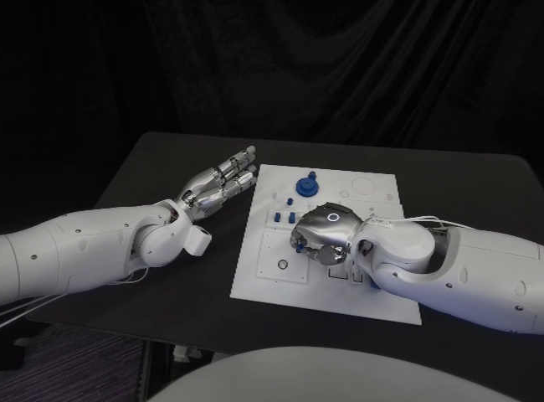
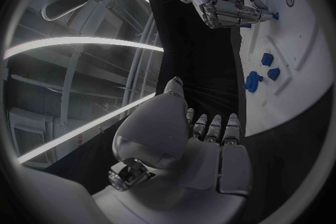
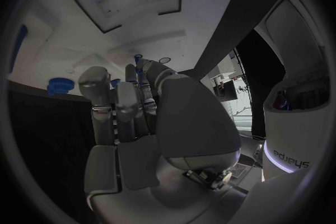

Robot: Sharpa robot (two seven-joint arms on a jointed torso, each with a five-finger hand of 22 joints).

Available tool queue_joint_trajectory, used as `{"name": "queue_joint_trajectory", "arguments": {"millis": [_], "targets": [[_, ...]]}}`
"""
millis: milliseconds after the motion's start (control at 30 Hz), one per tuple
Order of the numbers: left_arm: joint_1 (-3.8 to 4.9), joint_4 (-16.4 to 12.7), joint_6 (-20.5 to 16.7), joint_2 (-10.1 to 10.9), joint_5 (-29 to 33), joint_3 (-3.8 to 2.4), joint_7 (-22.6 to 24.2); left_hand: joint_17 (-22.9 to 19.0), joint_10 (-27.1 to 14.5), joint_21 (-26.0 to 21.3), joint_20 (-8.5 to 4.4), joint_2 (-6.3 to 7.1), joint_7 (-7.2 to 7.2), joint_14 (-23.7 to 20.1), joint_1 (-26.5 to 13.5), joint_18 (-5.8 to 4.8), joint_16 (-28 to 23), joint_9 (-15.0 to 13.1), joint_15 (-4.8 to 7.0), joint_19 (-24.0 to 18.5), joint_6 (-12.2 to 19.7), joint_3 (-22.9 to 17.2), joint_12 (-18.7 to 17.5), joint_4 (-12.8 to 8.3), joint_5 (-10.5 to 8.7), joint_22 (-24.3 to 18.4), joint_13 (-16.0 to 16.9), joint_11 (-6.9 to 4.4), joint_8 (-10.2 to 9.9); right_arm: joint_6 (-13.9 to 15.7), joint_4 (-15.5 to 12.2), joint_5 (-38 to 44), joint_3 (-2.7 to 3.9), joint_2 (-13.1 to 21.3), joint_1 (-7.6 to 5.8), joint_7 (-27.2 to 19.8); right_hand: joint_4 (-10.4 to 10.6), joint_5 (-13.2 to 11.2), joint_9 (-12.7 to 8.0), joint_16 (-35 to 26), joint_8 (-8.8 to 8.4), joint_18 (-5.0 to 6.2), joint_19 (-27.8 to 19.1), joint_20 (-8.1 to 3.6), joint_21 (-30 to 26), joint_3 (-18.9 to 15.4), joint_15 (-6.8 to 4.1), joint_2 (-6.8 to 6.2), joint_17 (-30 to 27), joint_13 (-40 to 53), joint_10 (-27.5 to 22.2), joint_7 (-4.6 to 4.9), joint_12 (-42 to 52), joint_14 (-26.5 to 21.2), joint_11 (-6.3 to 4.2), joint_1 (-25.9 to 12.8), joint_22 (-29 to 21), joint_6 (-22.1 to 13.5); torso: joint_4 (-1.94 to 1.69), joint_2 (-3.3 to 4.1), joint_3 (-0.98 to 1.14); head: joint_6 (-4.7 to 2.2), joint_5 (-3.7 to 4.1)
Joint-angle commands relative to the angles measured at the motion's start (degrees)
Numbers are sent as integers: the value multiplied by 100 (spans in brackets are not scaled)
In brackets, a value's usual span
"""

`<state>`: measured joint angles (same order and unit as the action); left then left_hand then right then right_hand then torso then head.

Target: Assemble the parts on the task board

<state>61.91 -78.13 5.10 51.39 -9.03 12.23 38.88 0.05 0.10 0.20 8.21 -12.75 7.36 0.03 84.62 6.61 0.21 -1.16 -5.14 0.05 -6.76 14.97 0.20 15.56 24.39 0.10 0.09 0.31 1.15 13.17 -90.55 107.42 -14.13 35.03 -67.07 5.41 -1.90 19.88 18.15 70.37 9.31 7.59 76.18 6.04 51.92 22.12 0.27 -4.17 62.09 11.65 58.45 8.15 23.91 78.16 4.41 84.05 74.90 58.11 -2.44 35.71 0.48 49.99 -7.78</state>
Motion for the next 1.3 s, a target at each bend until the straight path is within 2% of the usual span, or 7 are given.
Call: {"name": "queue_joint_trajectory", "arguments": {"millis": [33,700,900,967,1033,1100,1300], "targets": [[-7,-5,74,-12,38,-5,396,-5,-10,-20,43,-12,-38,-3,49,65,-21,8,-22,-5,-16,-19,-20,-1,29,-10,-9,34,-11,-108,-12,55,3,8,16,109,-23,-19,-4,-13,-30,-54,11,-20,-22,-11,-26,-25,-17,4,52,15,-3,6,7,-7,587,-43,1,2,1,1,-8],[-9,-4,102,-13,38,-5,334,-5,-10,-20,55,-15,-48,-3,63,62,-21,8,-37,-5,-16,-27,-20,-12,49,-10,-9,42,-10,-184,62,54,3,-51,57,100,-17,-27,-3,-50,-74,-51,-8,-17,-53,-9,-18,-18,-58,-6,44,32,-39,-19,20,-25,577,-100,-6,7,-1,1,-37],[-9,1,106,-16,38,-5,318,-5,-10,-20,63,-19,-57,-3,74,59,-21,7,-48,-5,-22,-34,-20,-20,62,-10,-9,46,-9,-218,87,-30,3,-78,73,76,4,-92,-28,-82,-215,-46,-47,8,-115,-2,20,-23,-89,-34,-61,76,-151,-43,66,-75,559,-292,-6,3,-1,1,-36],[-9,4,108,-16,38,-5,314,-5,-10,-20,63,-19,-57,-3,74,59,-21,7,-48,-5,-22,-34,-20,-20,62,-10,-9,46,-9,-247,97,-55,3,-84,77,72,49,-235,-58,-110,-322,-38,-80,36,-177,-5,50,-35,-120,-61,-241,86,-257,-67,99,-137,542,-450,-6,1,-2,1,-37],[-9,6,108,-17,38,-5,309,-5,-10,-20,67,-21,-66,-3,80,58,-21,5,-53,-5,-30,-39,-20,-26,69,-10,-9,50,-7,-291,106,-70,3,-87,82,87,117,-415,-89,-152,-413,-24,-138,72,-298,-32,94,-64,-169,-77,-409,50,-335,-113,148,-221,510,-588,-1,1,-2,1,-45],[-9,9,109,-17,38,-5,305,-5,-10,-20,70,-21,-72,-3,86,57,-21,5,-56,-5,-31,-42,-20,-32,76,-10,-9,52,-7,-340,118,-79,3,-90,87,106,203,-628,-156,-241,-548,-1,-244,136,-519,-85,181,-122,-275,-99,-721,-41,-446,-212,250,-320,454,-826,-1,2,-2,1,-43],[-10,20,113,-22,39,-5,297,-5,-10,-20,71,-22,-78,-3,91,56,-21,5,-58,-5,-32,-45,-20,-36,82,-10,-9,54,-7,-423,136,-92,3,-76,92,168,328,-969,-352,-388,-568,82,-490,273,-1042,-362,287,-155,-482,-2,-1532,-202,-430,-477,371,-365,334,-1381,-1,-1,-3,1,-51]]}}
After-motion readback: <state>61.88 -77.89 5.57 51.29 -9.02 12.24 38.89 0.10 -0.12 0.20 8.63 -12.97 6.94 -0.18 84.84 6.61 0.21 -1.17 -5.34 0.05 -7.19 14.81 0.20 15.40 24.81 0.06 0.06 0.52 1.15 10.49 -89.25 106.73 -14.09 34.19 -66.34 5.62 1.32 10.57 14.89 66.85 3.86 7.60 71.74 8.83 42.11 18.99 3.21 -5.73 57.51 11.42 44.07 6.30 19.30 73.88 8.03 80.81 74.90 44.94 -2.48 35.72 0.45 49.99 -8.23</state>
